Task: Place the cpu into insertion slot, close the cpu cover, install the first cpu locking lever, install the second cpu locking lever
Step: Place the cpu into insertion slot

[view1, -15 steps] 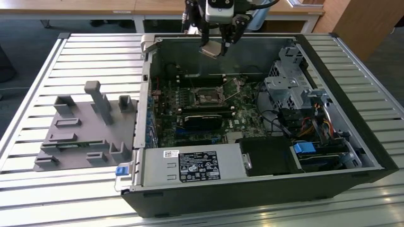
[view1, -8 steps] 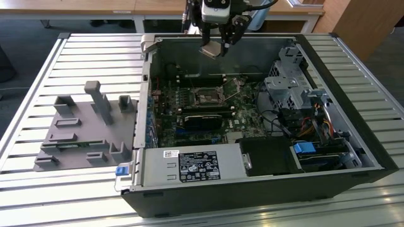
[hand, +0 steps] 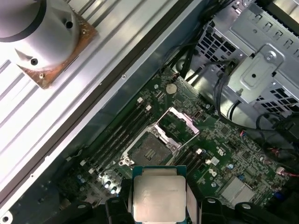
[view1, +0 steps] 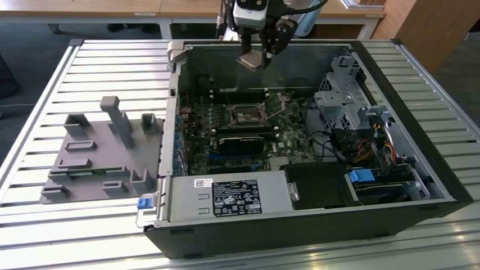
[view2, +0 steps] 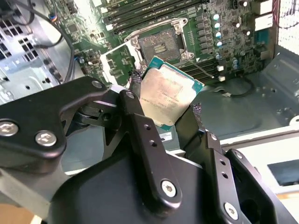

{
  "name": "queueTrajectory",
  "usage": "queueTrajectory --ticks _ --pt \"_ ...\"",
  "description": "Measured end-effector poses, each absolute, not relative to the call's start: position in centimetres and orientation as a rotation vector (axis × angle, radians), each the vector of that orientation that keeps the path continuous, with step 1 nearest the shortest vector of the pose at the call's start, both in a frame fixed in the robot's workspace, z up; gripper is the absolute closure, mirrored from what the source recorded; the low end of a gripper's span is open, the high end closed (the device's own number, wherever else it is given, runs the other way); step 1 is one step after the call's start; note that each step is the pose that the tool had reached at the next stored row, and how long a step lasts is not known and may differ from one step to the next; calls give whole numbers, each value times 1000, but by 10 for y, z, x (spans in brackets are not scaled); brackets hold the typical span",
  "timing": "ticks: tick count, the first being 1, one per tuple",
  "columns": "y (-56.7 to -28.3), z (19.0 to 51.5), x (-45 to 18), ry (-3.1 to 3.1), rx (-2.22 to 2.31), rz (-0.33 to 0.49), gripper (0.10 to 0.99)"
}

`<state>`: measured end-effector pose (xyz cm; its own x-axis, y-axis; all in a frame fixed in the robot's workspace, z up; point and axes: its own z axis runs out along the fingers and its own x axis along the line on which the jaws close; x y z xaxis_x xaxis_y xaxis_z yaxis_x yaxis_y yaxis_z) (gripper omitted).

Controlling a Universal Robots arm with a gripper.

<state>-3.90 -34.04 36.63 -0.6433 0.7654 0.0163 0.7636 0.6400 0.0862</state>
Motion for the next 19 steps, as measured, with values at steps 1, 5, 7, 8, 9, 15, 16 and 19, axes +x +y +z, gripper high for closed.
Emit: queueTrajectory --ticks 1,5,7,8,9,15,16,19 --pt "-340 366 -39 2816 1335 132 545" --pt "-340 365 -39 2783 1401 131 545" --pt "-340 365 -39 2764 1435 130 545" --pt "-340 365 -39 2755 1452 130 545" --pt "-340 365 -39 2745 1470 129 545" --pt "-340 364 -39 2690 1564 126 545" --pt "-340 363 -39 2683 1576 126 545" --pt "-340 363 -39 2658 1617 124 545"
